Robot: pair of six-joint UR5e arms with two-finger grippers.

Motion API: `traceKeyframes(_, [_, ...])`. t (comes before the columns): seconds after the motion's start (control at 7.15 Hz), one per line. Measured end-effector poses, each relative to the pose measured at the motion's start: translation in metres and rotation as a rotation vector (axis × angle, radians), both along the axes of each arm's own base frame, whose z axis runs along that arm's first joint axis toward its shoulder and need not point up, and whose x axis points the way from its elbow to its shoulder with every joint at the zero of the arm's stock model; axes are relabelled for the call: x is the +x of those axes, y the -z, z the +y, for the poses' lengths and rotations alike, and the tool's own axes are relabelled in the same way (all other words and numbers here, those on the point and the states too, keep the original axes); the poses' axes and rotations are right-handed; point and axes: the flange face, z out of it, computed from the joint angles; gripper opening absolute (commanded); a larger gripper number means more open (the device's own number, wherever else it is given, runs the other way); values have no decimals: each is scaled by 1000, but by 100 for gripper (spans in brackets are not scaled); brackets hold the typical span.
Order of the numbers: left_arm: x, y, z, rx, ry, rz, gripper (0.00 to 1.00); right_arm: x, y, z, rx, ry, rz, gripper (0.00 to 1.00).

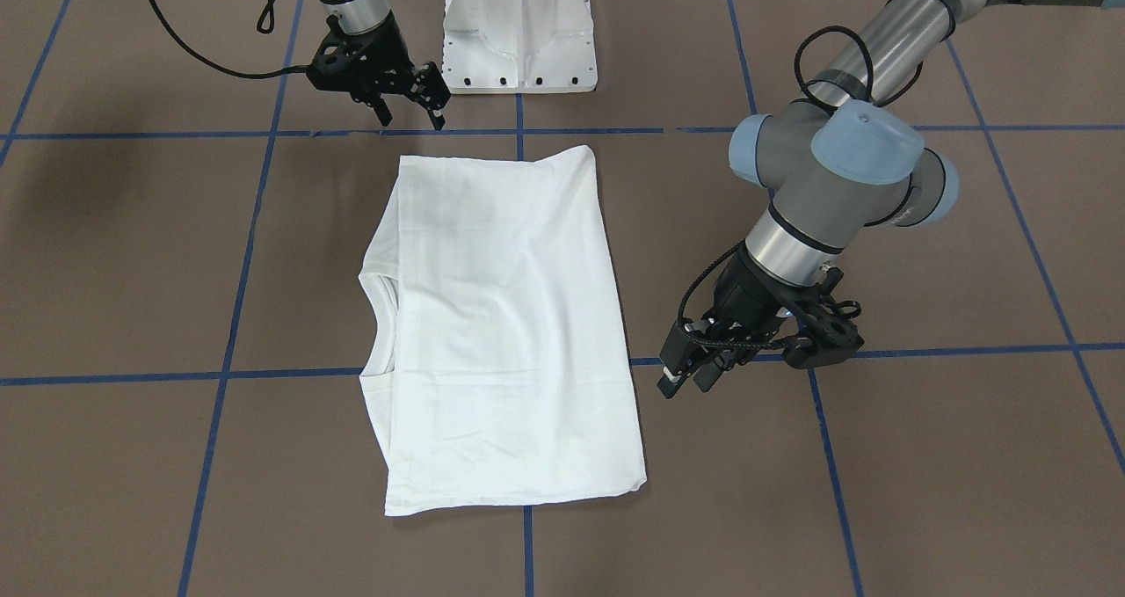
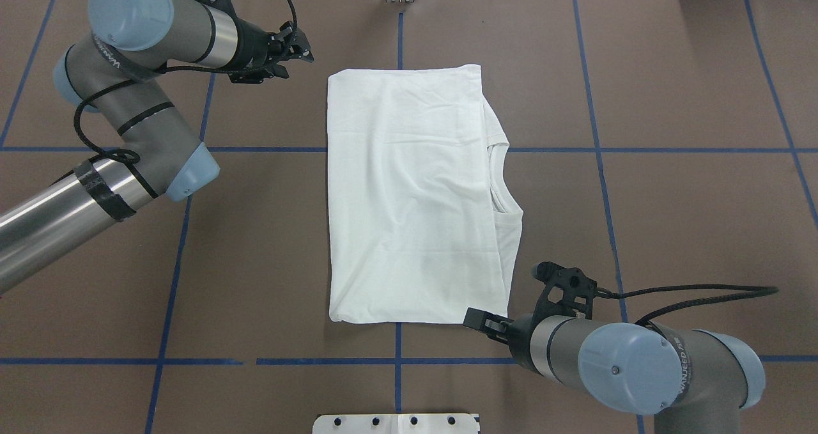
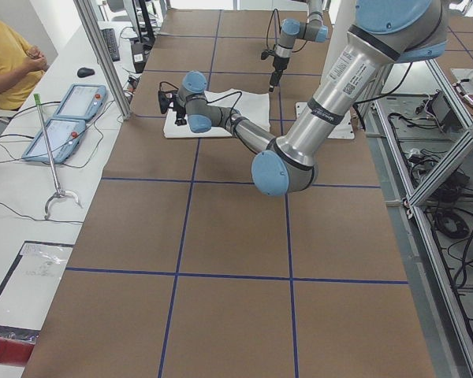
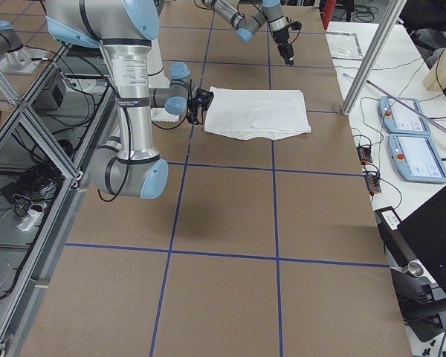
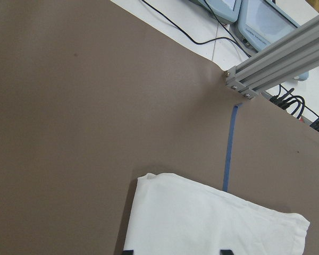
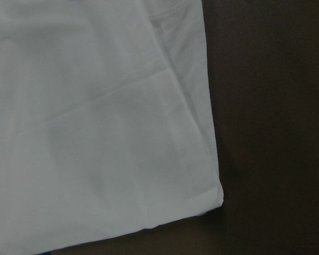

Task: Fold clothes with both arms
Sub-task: 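Lower the right gripper to the shirt edge nearest the robot and grasp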

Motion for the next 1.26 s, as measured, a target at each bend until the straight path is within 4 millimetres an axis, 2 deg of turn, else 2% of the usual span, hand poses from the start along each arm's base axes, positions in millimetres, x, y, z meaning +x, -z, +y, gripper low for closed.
traceKeyframes(0.14, [0,1,0,1,0,1,62,2,3,0,-20,-26,-12,100])
traceKeyframes(0.42, [-1,3,2,4,0,4,62,-1,1,-5,-183,-207,-59,98])
traceKeyframes(0.7, [-4,1,5,4,0,4,62,-17,-5,-7,-331,-334,-82,96])
traceKeyframes(0.98, [-8,6,10,-3,0,-1,62,-41,0,-12,-372,-376,-53,91])
traceKeyframes(1.26, [-9,9,12,-8,-1,-5,62,-48,-1,-27,-380,-412,-25,90])
